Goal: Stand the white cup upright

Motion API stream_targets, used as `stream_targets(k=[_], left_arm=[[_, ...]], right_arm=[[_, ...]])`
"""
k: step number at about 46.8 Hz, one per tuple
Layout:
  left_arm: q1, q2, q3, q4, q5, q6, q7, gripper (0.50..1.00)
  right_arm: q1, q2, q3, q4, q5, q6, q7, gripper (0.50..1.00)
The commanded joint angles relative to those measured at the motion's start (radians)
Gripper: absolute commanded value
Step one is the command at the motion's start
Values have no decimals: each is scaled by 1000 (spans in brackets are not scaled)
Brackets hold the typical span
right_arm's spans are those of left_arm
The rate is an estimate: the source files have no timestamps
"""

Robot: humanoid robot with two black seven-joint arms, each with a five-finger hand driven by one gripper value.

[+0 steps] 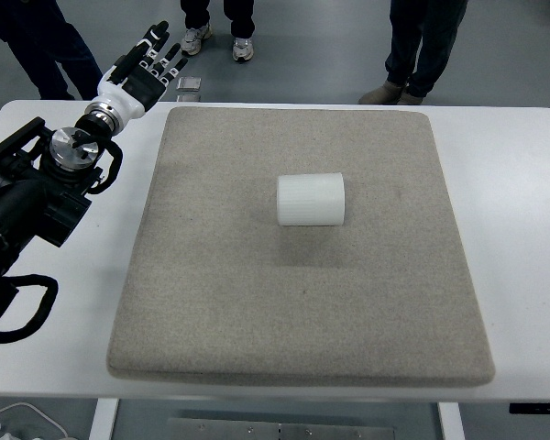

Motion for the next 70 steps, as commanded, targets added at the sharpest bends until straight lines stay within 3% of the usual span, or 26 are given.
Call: stream_targets(k=[1, 22, 30, 35, 70], left_arm=[[2, 0, 0, 0, 0, 0, 0, 994], [-3, 9, -14, 5, -2, -5, -14, 994], [0, 11, 6, 2, 3, -106, -14, 994], [-8, 12, 35, 2, 24, -118, -12, 994], [-61, 86, 60, -113, 558, -126, -15, 990]], right_arm=[[0, 0, 0, 0, 0, 1, 0, 930], [0, 0, 0, 0, 0, 1, 0, 930], [0, 0, 0, 0, 0, 1, 0, 930], [0, 0, 0, 0, 0, 1, 0, 930], [0, 0, 0, 0, 0, 1, 0, 930]])
